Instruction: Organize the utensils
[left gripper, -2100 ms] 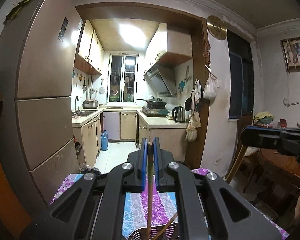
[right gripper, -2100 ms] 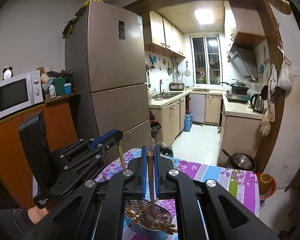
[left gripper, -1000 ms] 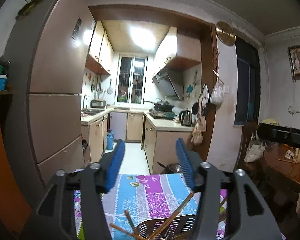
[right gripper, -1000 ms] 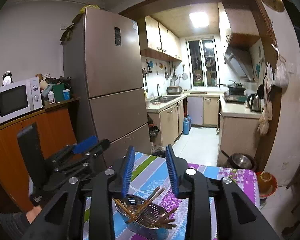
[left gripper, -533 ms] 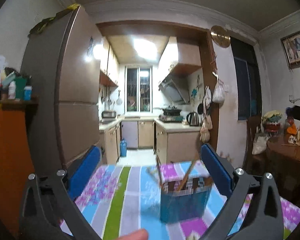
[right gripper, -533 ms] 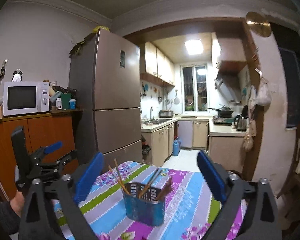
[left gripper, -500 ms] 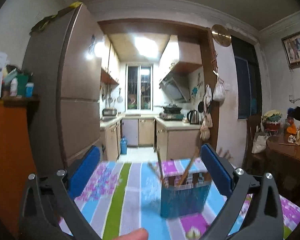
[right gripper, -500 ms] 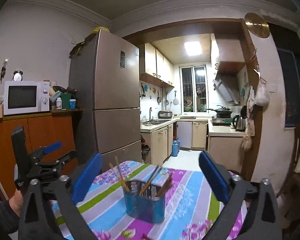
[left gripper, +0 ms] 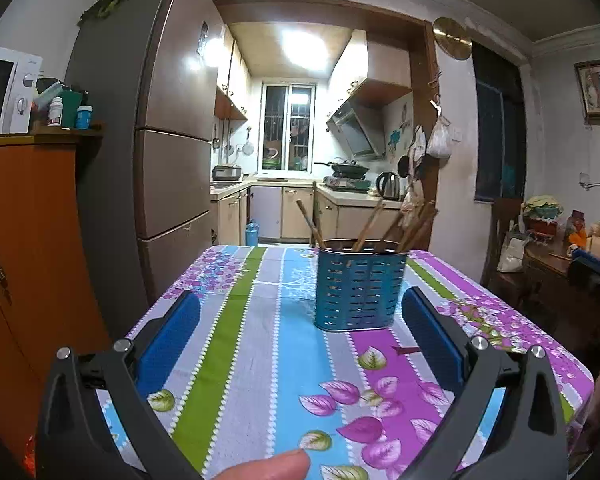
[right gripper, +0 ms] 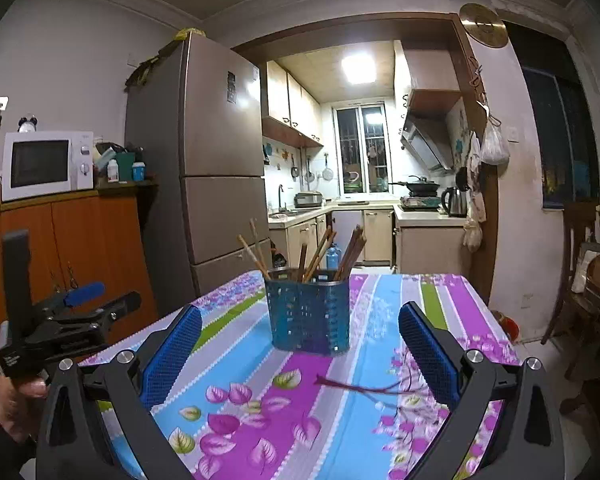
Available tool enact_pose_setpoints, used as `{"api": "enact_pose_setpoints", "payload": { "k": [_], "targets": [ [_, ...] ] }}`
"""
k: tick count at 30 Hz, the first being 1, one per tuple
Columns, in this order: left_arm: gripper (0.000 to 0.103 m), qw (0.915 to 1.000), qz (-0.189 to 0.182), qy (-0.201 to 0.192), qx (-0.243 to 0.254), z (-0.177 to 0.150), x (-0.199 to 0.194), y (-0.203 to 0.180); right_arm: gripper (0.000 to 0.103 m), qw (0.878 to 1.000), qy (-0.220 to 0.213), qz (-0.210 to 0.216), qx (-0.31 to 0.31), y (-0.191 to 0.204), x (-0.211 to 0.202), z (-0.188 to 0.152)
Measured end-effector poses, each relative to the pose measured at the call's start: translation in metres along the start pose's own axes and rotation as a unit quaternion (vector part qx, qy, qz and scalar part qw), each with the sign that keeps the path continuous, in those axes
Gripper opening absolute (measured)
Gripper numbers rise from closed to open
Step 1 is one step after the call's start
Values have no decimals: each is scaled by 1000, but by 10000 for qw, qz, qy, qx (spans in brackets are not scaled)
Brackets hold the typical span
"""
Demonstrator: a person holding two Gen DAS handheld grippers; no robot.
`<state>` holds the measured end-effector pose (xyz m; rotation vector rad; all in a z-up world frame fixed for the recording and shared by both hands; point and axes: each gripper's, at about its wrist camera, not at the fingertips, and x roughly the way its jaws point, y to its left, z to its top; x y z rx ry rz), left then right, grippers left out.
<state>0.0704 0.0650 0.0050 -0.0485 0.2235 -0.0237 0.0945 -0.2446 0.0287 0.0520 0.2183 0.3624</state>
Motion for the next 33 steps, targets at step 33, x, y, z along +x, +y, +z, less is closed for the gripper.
{"api": "enact_pose_setpoints", "payload": {
  "k": [33],
  "targets": [
    [98,9972,-75,-669,311,-32,-82,-30,98,9978,-462,-477,-90,32,-71,-37]
  ]
}}
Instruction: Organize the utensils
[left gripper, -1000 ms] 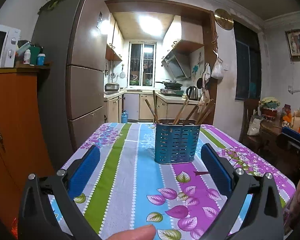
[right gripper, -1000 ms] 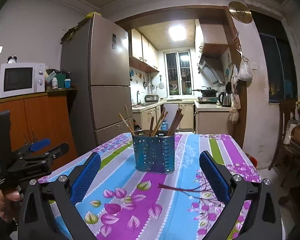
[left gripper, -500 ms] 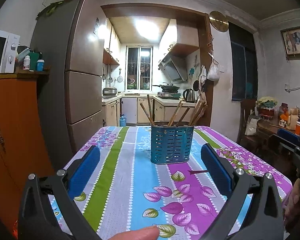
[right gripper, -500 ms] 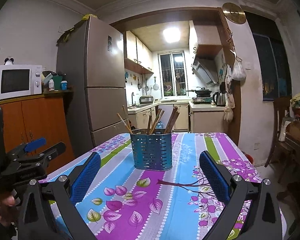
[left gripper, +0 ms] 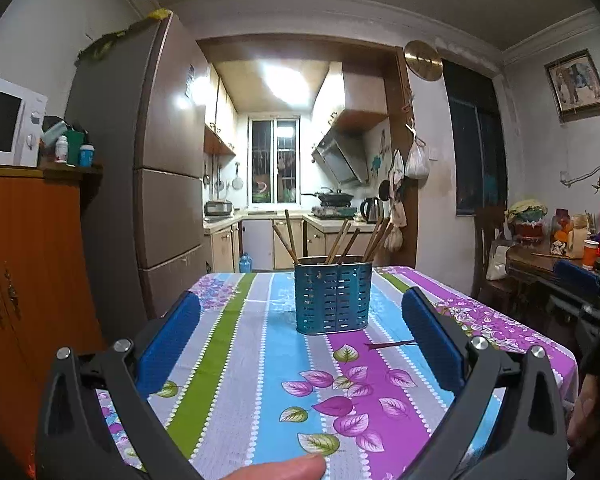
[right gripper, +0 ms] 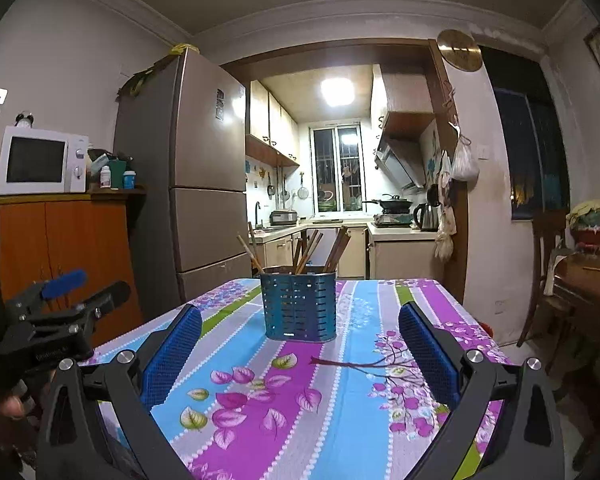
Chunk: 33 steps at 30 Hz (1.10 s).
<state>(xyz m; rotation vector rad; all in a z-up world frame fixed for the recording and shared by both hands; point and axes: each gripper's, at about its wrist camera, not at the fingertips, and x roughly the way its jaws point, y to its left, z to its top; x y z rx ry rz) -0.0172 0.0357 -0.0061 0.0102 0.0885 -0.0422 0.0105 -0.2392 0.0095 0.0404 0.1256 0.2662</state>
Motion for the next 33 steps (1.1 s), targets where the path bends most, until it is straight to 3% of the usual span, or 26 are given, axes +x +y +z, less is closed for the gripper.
{"api": "enact_pose_setpoints", "payload": {
  "k": [15,33],
  "targets": [
    [98,9999,-15,-41,146,-20,-46,-3,98,9998,-100,-93,-176,14,-60,-21],
    [98,9996,-145,-131,208,-27,-65,-16,98,9994,-177,-136,-253,17,-87,-25]
  ]
}}
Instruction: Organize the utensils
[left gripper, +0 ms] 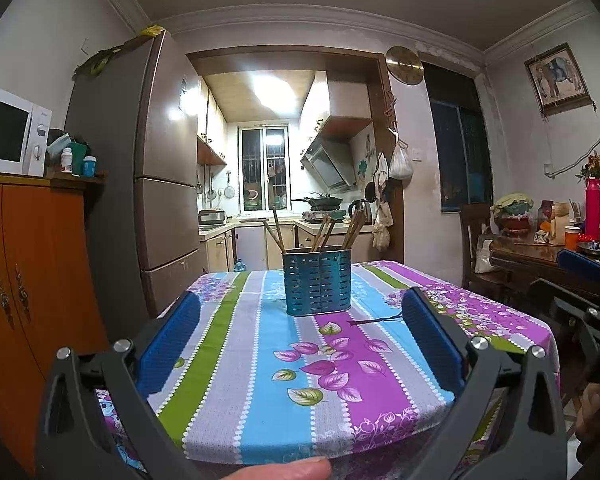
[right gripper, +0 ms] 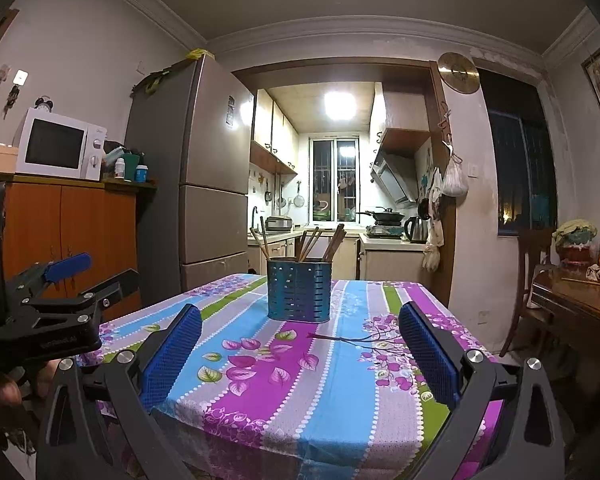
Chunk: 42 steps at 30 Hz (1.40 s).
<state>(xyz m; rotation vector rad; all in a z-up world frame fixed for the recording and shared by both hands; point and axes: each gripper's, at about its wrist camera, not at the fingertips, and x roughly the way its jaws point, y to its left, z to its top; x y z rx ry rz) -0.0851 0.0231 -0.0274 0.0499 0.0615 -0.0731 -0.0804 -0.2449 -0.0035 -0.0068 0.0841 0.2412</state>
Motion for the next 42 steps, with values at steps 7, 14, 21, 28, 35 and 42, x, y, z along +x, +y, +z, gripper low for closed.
{"api": "enact_pose_setpoints", "payload": {
  "k": [7,14,21,28,35,42],
  "targets": [
    [98,10000,-13,-11,-7,0,-2,0,98,10000,3,0,-8,0,-3,0],
    [98,10000,-31,-5,-22,0,-3,0,98,10000,1,1,-12,0,-6,0],
    [98,10000,-39,24,-29,0,-5,0,98,10000,38,25,16,2,-9,0],
    [98,9999,115,-16,-18,-2,-5,-3,98,9999,51,-81,48,0,-4,-2],
    [98,9971,551,-531,-9,-3,-15,-8,98,9998,61,-139,126,-3,1,-5],
    [98,9958,512,-746,-144,1,-18,-4,98,9998,-21,-137,166,-6,3,-6]
  ]
}}
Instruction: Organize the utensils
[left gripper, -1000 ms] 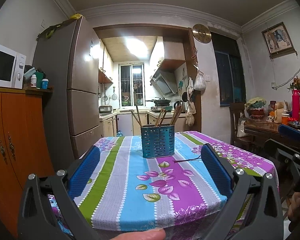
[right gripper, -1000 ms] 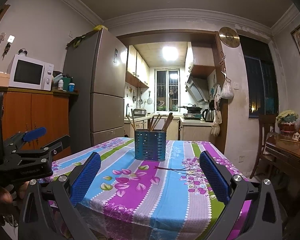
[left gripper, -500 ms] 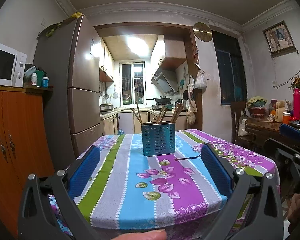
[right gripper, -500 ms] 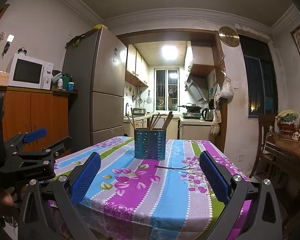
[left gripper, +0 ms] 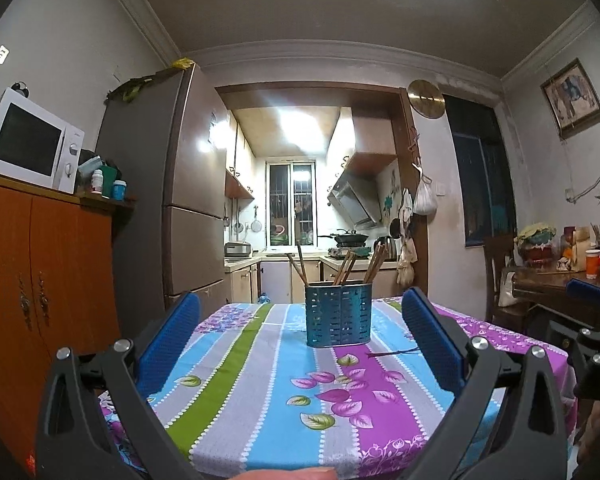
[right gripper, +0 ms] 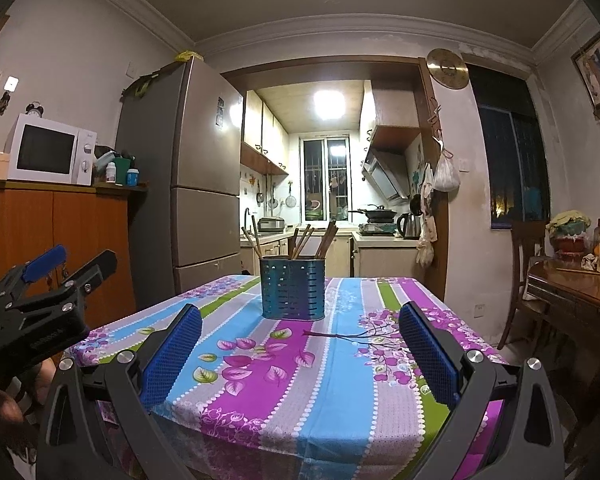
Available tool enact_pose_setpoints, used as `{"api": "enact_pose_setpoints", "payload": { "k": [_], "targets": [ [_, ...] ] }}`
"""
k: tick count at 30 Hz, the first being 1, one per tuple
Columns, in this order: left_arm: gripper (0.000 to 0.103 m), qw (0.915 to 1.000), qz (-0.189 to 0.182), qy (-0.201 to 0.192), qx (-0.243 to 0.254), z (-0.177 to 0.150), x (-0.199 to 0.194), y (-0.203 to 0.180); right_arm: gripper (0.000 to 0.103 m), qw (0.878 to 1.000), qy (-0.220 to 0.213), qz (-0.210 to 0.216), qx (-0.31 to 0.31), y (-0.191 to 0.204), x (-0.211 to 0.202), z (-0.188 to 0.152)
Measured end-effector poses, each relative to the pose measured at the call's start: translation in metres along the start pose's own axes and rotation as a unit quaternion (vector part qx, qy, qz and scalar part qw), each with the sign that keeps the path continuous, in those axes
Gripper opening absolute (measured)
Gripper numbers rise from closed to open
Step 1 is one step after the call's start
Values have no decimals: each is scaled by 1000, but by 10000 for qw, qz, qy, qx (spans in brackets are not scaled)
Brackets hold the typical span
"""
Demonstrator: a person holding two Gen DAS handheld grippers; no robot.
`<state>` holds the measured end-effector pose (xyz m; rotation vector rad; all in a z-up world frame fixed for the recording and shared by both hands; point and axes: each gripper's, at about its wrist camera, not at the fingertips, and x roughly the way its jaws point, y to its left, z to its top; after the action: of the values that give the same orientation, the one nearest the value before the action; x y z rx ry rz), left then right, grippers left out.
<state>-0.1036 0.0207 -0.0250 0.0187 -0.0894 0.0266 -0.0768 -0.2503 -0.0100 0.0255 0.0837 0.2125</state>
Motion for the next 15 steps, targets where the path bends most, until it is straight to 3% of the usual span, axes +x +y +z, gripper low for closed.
{"api": "enact_pose_setpoints", "payload": {
  "k": [15],
  "targets": [
    [98,9999,-128,36,37,0,7,0,98,10000,-9,44,5,-2,0,-4]
  ]
}}
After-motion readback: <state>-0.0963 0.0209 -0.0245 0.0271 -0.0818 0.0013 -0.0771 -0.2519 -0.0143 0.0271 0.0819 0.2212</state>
